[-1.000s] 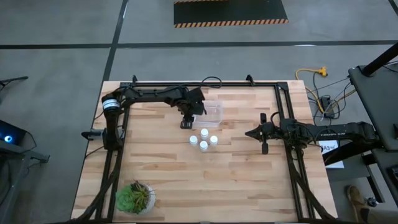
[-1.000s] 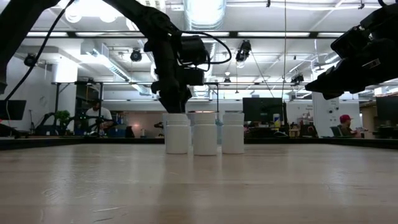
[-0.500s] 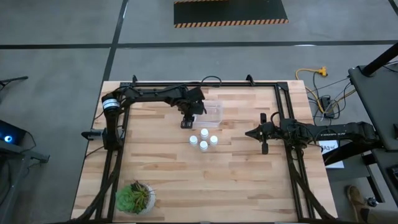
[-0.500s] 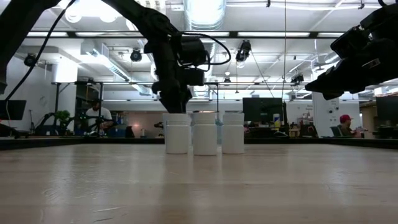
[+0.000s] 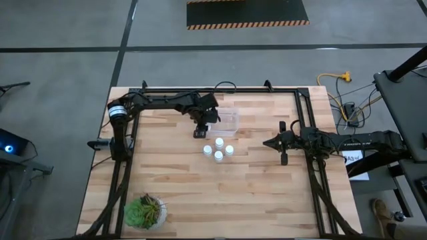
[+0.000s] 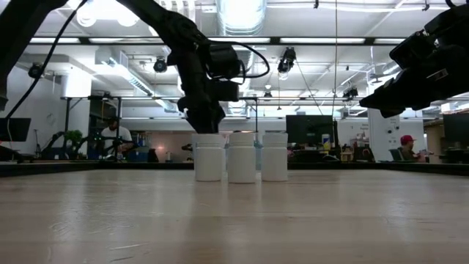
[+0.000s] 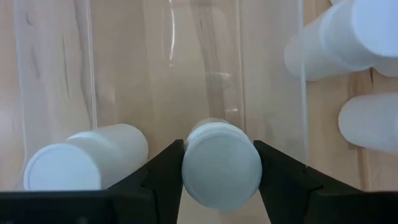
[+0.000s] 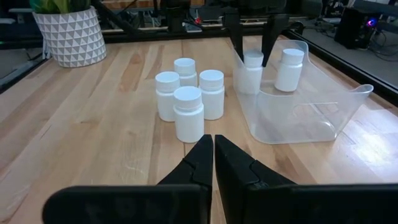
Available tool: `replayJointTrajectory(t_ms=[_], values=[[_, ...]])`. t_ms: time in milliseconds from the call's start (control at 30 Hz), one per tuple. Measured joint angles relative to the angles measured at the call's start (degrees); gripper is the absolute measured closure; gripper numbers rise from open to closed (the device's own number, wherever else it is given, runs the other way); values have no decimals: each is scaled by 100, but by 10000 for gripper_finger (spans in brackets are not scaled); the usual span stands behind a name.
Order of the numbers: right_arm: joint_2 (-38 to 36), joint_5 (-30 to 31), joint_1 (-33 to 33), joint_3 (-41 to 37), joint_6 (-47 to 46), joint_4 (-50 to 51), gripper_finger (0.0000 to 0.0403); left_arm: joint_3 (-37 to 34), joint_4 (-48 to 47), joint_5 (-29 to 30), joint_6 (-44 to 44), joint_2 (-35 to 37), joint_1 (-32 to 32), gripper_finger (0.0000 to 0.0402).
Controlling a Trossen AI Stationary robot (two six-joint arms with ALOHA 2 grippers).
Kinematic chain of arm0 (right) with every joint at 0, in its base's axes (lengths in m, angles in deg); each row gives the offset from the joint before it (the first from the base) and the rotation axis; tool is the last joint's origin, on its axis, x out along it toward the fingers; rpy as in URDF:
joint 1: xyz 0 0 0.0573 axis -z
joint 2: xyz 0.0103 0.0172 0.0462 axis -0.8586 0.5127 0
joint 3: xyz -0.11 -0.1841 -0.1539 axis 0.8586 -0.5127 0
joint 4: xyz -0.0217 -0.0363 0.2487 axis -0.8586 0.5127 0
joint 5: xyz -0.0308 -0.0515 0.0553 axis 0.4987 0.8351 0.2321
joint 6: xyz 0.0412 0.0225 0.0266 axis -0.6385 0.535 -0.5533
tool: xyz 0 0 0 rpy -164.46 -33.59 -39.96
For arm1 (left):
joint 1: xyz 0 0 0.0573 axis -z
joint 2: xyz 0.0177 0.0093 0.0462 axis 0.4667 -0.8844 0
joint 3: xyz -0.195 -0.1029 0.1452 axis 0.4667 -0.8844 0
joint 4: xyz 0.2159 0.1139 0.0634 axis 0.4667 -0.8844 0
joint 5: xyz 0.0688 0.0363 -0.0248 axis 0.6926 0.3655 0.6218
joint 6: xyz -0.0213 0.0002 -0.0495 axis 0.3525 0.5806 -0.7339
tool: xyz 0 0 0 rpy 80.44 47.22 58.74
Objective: Pick and place pill bottles into a basket
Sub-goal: Put the white pill bottle into the transparent bin
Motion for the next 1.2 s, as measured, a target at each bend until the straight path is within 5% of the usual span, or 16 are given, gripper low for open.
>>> replayJointTrajectory(t_ms=[1200], values=[[0, 1, -2, 0, 22, 0, 394, 149, -39, 17, -270, 144, 15, 207]])
